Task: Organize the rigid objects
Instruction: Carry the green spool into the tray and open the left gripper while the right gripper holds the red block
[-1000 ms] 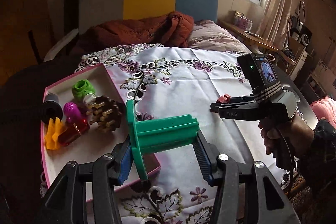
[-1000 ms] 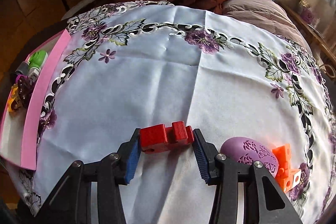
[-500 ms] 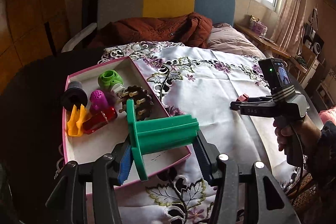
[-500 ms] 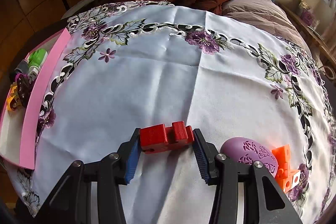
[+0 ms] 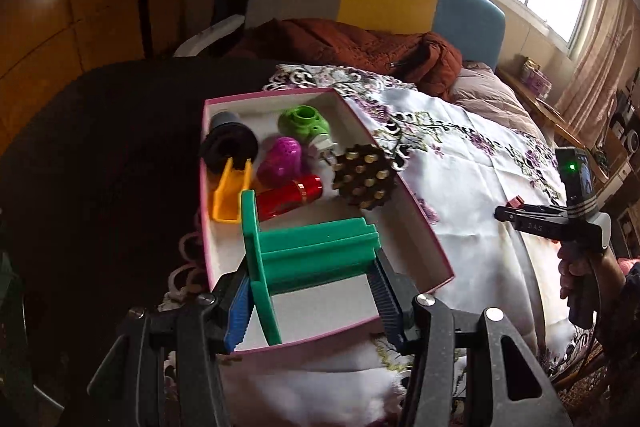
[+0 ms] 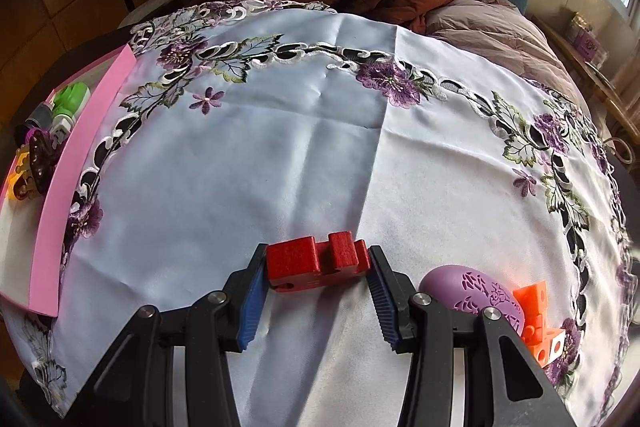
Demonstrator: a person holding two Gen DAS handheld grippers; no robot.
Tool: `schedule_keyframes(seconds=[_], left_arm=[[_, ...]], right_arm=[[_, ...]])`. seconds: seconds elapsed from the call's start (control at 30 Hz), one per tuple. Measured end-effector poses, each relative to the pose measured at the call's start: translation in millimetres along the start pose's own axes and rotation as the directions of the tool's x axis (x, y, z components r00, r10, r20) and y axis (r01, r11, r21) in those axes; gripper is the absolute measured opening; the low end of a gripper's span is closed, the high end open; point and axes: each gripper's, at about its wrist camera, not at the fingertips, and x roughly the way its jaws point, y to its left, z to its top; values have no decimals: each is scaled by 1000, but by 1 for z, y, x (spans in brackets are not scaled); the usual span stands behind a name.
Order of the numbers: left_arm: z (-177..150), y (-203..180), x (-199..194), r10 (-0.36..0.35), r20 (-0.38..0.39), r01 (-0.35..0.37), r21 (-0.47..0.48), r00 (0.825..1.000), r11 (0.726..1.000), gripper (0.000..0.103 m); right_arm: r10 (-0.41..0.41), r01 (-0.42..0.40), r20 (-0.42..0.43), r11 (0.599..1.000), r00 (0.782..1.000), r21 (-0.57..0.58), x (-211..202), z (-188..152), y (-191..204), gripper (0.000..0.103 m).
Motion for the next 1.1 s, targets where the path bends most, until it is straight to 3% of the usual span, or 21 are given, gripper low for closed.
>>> schedule_keyframes(seconds=[0.2,0.33,0.8,0.97,1.1], left_arm=[[-8,50,-7,6,-18,-9,-134,1000,991,54],[-13,59,-3,-7,-43,0,-169,999,986,54],[8,20,41,-68,-98,62,-64,993,996,54],[11,25,71,-16,-177,2,-80,984,997,54],[15,22,82,24,-167,-30,-36,986,999,54]], right_arm=[[-9,9,2,1000,1000,-12,0,0,1,48],[-13,13,1,1000,1000,-18,0,0,2,48],[-23,23,0,999,1000,-31,-1,0,3,48],[-23,23,0,999,1000,-31,0,1,3,48],[-23,23,2,999,1000,-38,0,1,4,48]])
